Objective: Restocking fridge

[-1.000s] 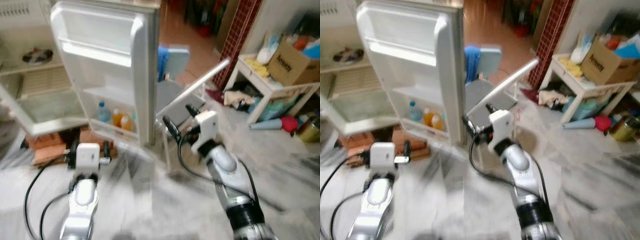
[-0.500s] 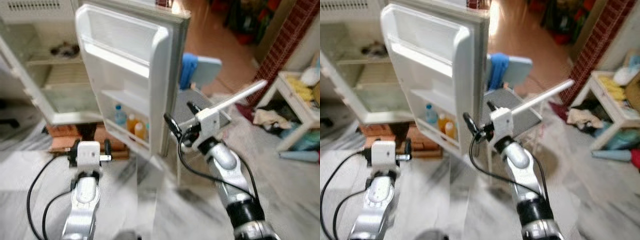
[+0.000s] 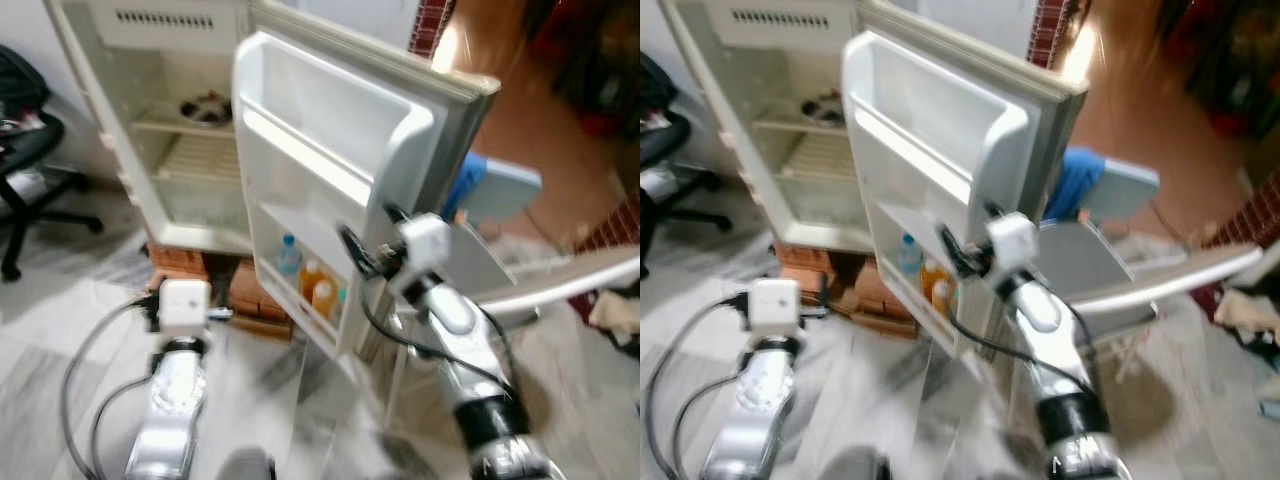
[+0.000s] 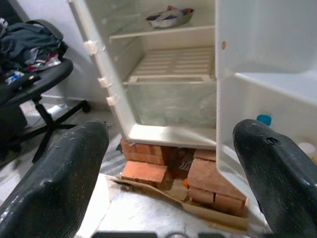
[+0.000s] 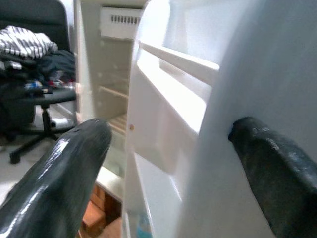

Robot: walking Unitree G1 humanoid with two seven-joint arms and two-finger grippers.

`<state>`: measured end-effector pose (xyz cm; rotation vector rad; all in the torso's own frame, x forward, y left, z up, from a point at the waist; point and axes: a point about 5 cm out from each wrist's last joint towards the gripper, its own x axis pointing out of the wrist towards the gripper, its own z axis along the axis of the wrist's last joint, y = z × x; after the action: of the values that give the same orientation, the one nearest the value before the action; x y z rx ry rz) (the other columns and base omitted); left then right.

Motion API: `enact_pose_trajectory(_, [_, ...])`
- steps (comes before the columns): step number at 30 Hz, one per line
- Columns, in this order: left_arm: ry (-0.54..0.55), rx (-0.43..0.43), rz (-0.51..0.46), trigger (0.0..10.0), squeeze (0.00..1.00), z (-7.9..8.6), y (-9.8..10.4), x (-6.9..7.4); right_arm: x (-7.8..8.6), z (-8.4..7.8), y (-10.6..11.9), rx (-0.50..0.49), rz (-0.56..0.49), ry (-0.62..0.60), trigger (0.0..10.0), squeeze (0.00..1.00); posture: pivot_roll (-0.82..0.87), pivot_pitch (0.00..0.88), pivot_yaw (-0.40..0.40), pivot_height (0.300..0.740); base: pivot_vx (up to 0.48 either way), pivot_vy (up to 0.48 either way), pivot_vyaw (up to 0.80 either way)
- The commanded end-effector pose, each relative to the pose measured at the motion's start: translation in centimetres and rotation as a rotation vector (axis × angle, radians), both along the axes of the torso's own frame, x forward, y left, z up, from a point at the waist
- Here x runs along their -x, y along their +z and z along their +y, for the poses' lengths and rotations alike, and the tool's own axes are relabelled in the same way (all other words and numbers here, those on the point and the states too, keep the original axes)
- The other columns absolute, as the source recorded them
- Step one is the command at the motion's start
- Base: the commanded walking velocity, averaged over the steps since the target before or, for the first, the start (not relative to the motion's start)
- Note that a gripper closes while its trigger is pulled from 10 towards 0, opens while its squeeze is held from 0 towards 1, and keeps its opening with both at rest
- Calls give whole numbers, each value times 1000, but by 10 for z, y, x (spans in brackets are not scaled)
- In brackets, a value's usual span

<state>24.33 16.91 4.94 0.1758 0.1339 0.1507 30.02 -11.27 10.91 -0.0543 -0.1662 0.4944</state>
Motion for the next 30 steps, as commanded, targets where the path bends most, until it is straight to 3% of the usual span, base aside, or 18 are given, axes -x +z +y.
enact_pose_trajectory(1, [-39, 33, 31, 10000, 0, -11, -4, 2, -5, -14, 1, 17, 5, -74, 10000, 0, 124, 0, -14, 740, 0, 0, 0])
enact_pose_trajectory(6, [-45, 38, 58, 10000, 0, -11, -9, 3, -9, -23, -4, 41, 42, -166, 10000, 0, 122, 0, -13, 740, 0, 0, 0])
enact_pose_trajectory(13, [-26, 41, 78, 10000, 0, -6, -11, 5, -16, -13, 2, -29, 61, -166, 10000, 0, 111, 0, -7, 740, 0, 0, 0])
enact_pose_trajectory(15, [47, 59, 97, 10000, 0, 7, -15, 10, -26, 0, 13, -38, 25, -167, 10000, 0, 119, 0, -6, 740, 0, 0, 0])
enact_pose_trajectory(22, [161, 91, 133, 10000, 0, 31, -20, 23, -51, 11, 34, -105, 19, -245, 10000, 0, 148, 0, -16, 740, 0, 0, 0])
enact_pose_trajectory(24, [162, 90, 129, 10000, 0, 31, -19, 25, -59, 29, 46, -182, 48, -158, 10000, 0, 158, 0, -23, 740, 0, 0, 0])
enact_pose_trajectory(28, [158, 89, 126, 10000, 0, 29, -19, 24, -52, 58, 53, -294, 131, 103, 10000, 0, 160, 0, -26, 740, 0, 0, 0])
enact_pose_trajectory(29, [162, 89, 125, 10000, 0, 29, -18, 24, -44, 68, 57, -353, 159, 223, 10000, 0, 160, 0, -26, 740, 0, 0, 0])
enact_pose_trajectory(30, [186, 89, 120, 10000, 0, 34, -18, 28, -17, 83, 74, -487, 205, 534, 10000, 0, 157, 0, -22, 740, 0, 0, 0])
